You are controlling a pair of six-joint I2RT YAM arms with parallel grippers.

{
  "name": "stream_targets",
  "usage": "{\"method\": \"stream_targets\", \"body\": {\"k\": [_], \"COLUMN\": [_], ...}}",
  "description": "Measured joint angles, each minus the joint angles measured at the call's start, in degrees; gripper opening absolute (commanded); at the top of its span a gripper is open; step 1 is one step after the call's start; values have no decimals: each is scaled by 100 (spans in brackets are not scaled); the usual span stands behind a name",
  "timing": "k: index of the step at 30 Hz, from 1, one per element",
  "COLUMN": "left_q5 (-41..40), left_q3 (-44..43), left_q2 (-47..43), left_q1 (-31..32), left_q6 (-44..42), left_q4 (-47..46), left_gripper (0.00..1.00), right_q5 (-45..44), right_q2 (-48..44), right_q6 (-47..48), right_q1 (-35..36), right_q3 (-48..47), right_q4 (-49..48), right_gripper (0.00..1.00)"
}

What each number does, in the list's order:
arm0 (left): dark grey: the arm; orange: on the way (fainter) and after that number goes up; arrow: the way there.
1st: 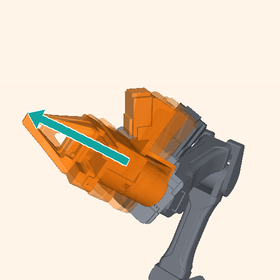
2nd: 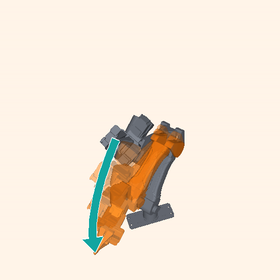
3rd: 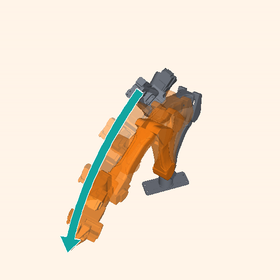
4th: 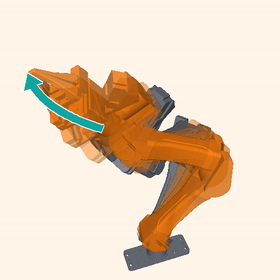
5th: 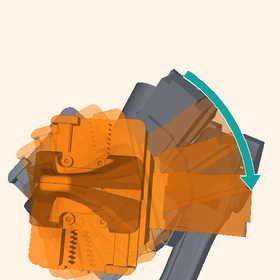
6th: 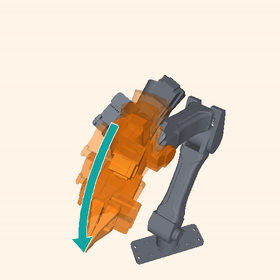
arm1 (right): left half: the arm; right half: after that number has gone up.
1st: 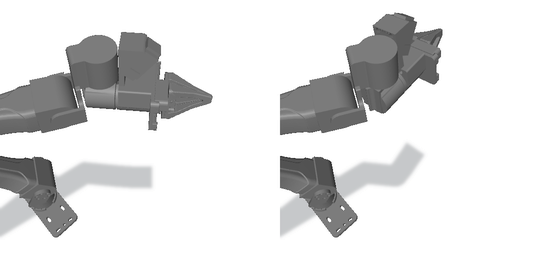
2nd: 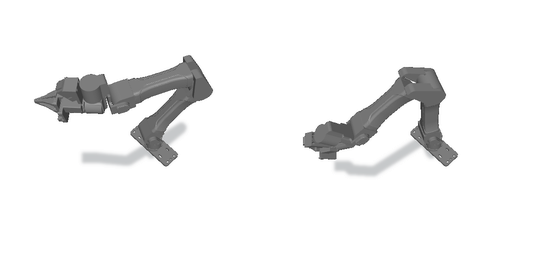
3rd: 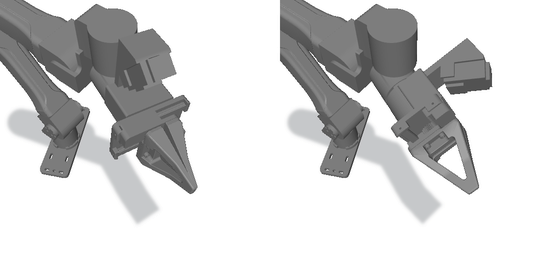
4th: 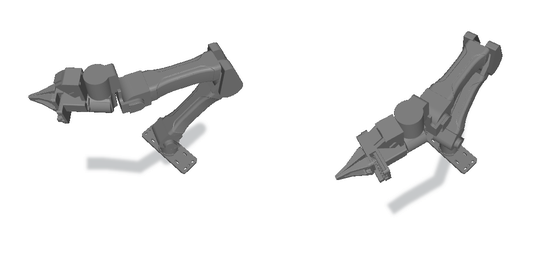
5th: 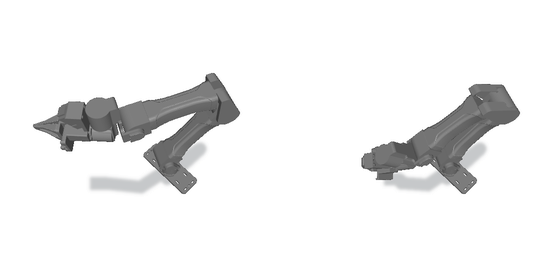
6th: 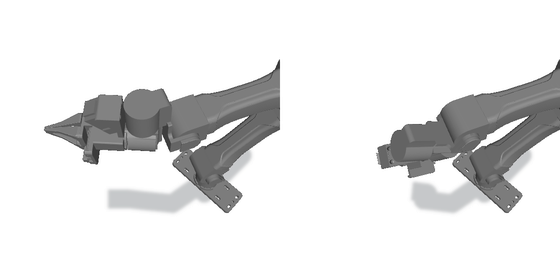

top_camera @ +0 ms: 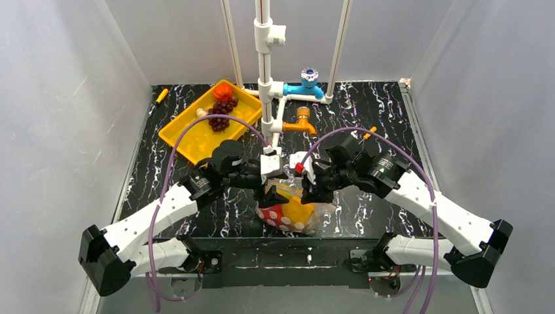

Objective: Place the food in the zip-top bag and seal the zipper

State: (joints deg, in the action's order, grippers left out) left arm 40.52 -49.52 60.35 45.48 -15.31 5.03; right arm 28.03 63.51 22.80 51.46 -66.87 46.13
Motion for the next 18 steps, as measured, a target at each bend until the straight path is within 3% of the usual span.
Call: {"method": "stream_targets", "body": {"k": [4, 7, 8, 18], "left_q5": [-122, -213, -237, -711], "left_q3": [0, 0, -2, 20], "left_q2": [46, 16, -1, -683], "left_q1": [44, 48, 50, 126], "left_q6": [-42, -116, -121, -375], "left_q4": [22, 124, 170, 797], "left_gripper": [41, 10, 4, 0], "right_q5": [-1, -26, -41, -117], "right_q2": [-46, -74, -85, -159], "right_q6": [-10, -11, -11, -8], "right_q1": [4, 4, 4, 37], "right_q3": [0, 0, 0, 0], "right_q4": [2, 2, 2, -281], "right_gripper": [1, 1, 1, 1]}}
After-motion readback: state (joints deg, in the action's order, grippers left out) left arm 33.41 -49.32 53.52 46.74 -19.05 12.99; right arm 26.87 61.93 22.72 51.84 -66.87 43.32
